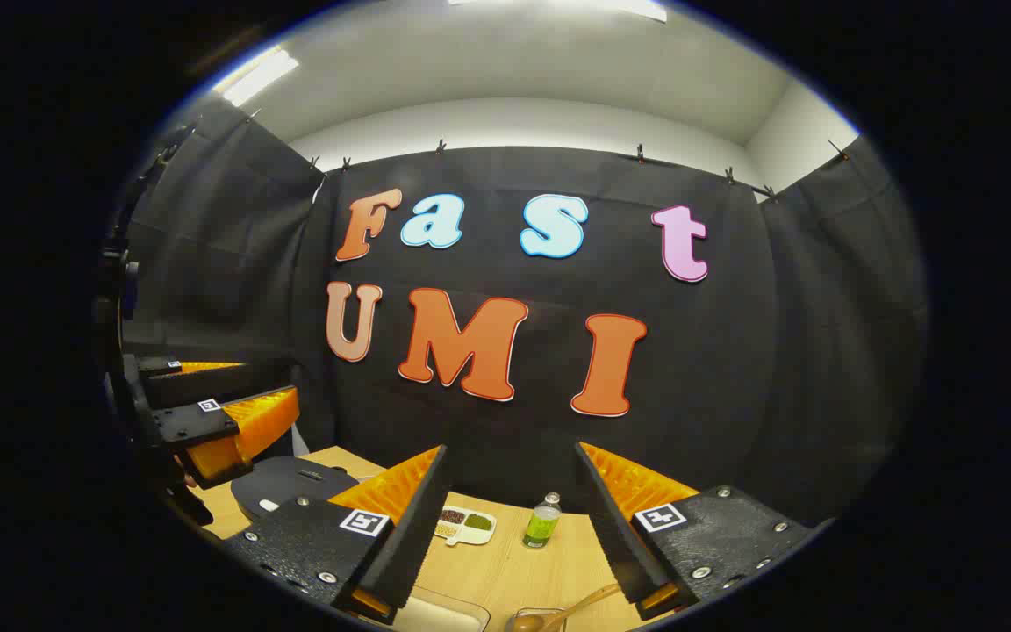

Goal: Close the left gripper, press the button to open the rice cooker; take a wooden spoon from the chopstick holder with the right hand, scoop a spoonful of rice and pour it into the rice cooker, then put the wooden spoon back into the chopstick holder.

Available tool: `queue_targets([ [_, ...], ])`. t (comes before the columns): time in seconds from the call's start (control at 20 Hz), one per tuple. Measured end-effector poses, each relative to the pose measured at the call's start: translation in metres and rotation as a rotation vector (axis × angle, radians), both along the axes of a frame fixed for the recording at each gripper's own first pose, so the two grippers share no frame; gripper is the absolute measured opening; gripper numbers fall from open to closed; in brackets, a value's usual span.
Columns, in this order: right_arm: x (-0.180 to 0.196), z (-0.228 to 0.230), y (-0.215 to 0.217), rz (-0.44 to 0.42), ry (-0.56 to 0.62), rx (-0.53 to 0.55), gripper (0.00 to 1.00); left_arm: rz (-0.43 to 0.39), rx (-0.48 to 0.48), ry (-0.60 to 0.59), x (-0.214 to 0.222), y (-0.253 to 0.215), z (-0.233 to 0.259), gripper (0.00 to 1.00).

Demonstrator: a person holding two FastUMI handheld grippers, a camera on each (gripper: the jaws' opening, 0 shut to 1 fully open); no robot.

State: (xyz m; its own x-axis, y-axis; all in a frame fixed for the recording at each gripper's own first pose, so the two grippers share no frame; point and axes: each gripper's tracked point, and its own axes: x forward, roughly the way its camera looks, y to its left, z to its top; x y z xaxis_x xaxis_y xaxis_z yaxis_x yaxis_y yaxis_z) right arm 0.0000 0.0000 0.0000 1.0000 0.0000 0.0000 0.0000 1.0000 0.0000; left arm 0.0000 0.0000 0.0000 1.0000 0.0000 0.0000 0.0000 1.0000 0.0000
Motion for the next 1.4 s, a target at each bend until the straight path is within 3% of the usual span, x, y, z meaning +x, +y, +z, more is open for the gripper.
queue_targets([
  [0.9, -0.002, 0.036, -0.028, -0.085, -0.147, 0.075, 0.86, -0.008, 0.017, -0.024, 0.0, -0.006, 0.006, 0.96],
  [1.4, -0.002, 0.027, -0.044, -0.137, -0.125, 0.091, 0.86, -0.004, 0.019, -0.03, 0.001, 0.001, 0.01, 0.97],
])
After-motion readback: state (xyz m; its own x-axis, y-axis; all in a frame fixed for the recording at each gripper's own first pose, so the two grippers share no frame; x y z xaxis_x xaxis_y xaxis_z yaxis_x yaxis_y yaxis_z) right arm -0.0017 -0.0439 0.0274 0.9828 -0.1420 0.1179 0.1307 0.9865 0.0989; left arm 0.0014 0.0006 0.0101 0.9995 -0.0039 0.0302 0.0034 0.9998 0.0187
